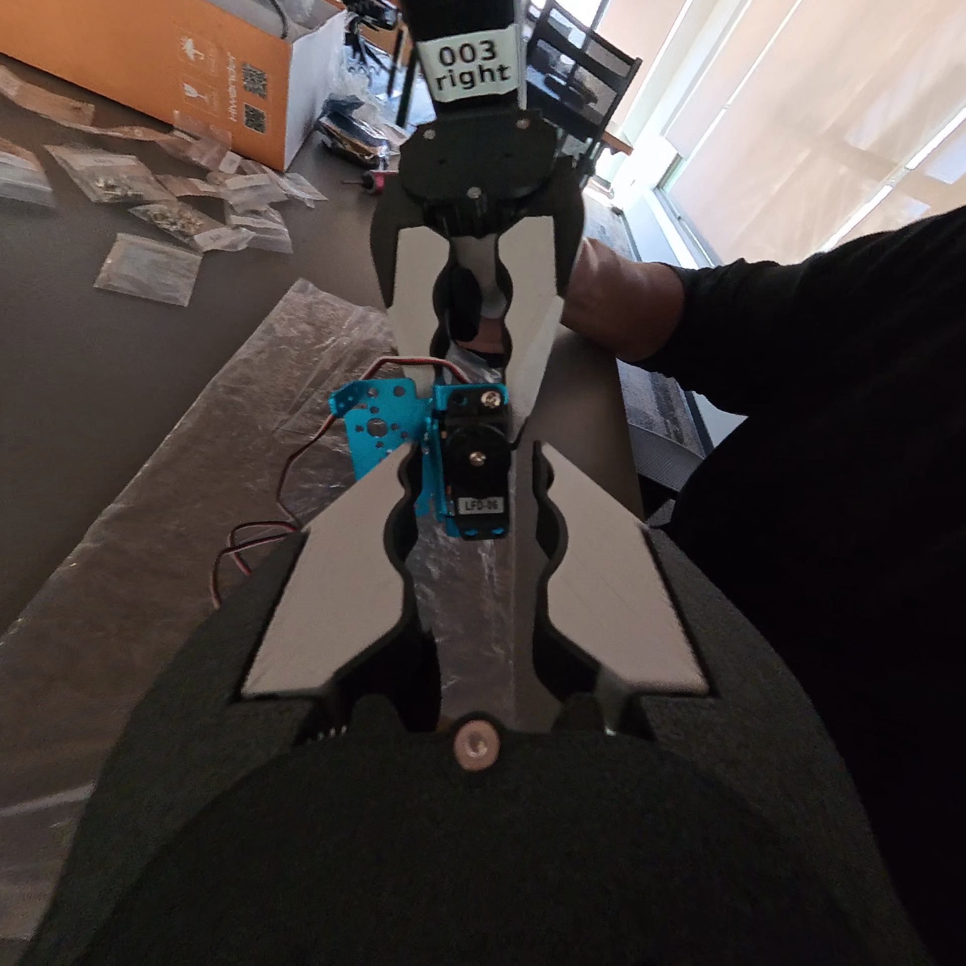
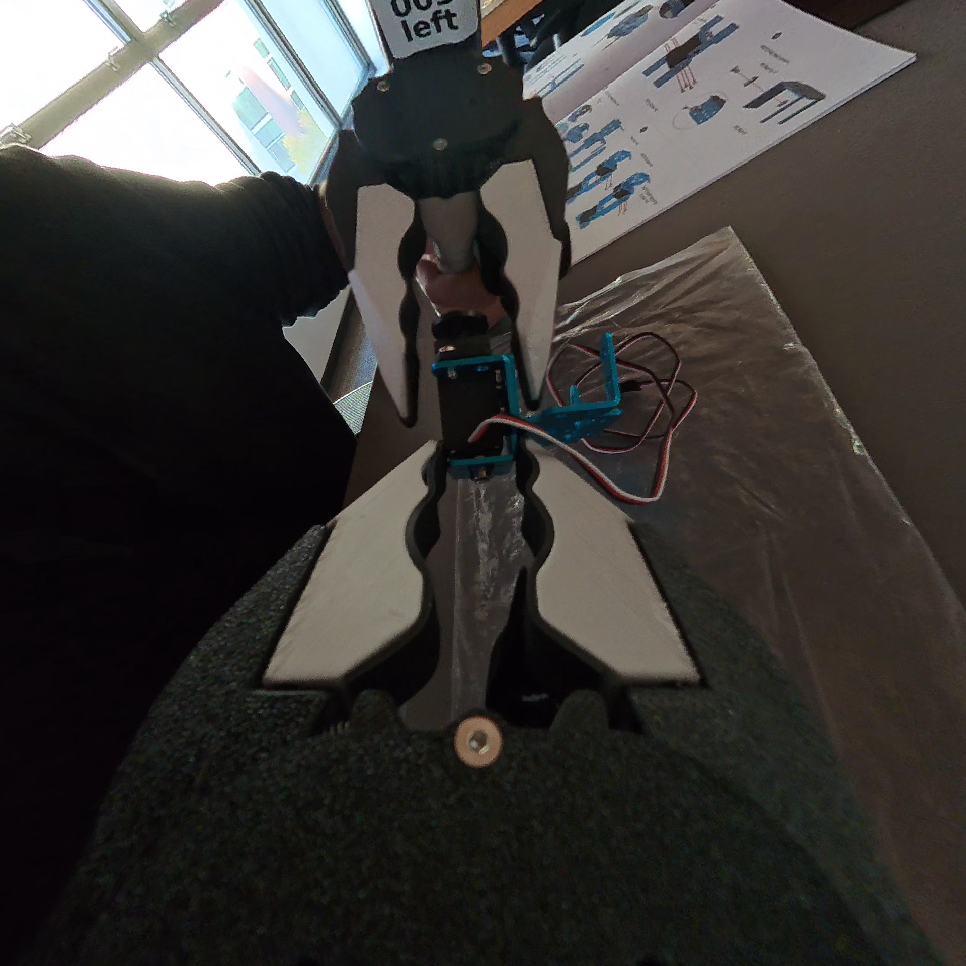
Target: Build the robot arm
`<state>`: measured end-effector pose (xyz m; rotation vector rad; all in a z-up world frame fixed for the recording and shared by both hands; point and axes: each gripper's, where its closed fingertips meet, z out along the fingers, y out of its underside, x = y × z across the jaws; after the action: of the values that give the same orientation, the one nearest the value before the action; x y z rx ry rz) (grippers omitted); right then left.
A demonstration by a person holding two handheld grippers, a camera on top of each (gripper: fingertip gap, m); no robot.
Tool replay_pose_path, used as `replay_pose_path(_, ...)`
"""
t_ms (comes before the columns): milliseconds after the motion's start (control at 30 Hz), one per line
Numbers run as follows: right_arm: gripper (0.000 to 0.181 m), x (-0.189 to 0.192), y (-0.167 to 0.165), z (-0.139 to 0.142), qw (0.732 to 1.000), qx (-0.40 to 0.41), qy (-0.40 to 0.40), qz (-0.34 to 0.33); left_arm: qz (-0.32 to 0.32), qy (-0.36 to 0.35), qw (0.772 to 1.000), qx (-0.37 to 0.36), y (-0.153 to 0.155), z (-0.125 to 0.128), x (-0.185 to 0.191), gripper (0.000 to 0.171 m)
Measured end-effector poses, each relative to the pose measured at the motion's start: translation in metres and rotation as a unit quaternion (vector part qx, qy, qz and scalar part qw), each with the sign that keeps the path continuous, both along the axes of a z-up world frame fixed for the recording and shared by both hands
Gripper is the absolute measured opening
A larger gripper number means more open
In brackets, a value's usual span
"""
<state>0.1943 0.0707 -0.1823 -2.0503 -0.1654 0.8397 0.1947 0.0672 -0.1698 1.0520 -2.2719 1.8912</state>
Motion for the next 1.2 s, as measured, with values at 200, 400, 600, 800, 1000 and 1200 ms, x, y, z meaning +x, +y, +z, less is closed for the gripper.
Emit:
replay_pose_path(200, 0.025, -0.004, -0.002, 0.001, 1.000, -0.006, 0.015, 0.008, -0.011, 0.002, 1.000, -0.010, -0.004, 0.003, -0.004, 0.047)
replay_pose_path(400, 0.025, -0.003, -0.003, 0.000, 1.000, -0.007, -0.014, 0.005, 0.010, -0.009, 1.000, 0.009, -0.003, -0.002, 0.002, 0.029)
replay_pose_path(600, 0.025, -0.003, -0.002, 0.000, 0.998, 0.008, -0.062, 0.002, 0.006, -0.020, 1.000, 0.014, -0.002, -0.002, 0.001, 0.028)
replay_pose_path(800, 0.025, -0.006, -0.009, -0.011, 0.994, -0.011, -0.102, 0.025, -0.027, -0.021, 0.998, 0.052, -0.006, -0.014, -0.008, 0.029)
replay_pose_path(1000, 0.025, -0.001, -0.015, -0.023, 0.983, -0.016, -0.179, 0.050, -0.042, -0.090, 0.992, 0.077, 0.003, -0.002, -0.010, 0.038)
replay_pose_path(1200, 0.025, 0.000, -0.014, -0.035, 0.969, -0.012, -0.239, 0.056, -0.057, -0.083, 0.985, 0.137, -0.008, -0.015, -0.009, 0.040)
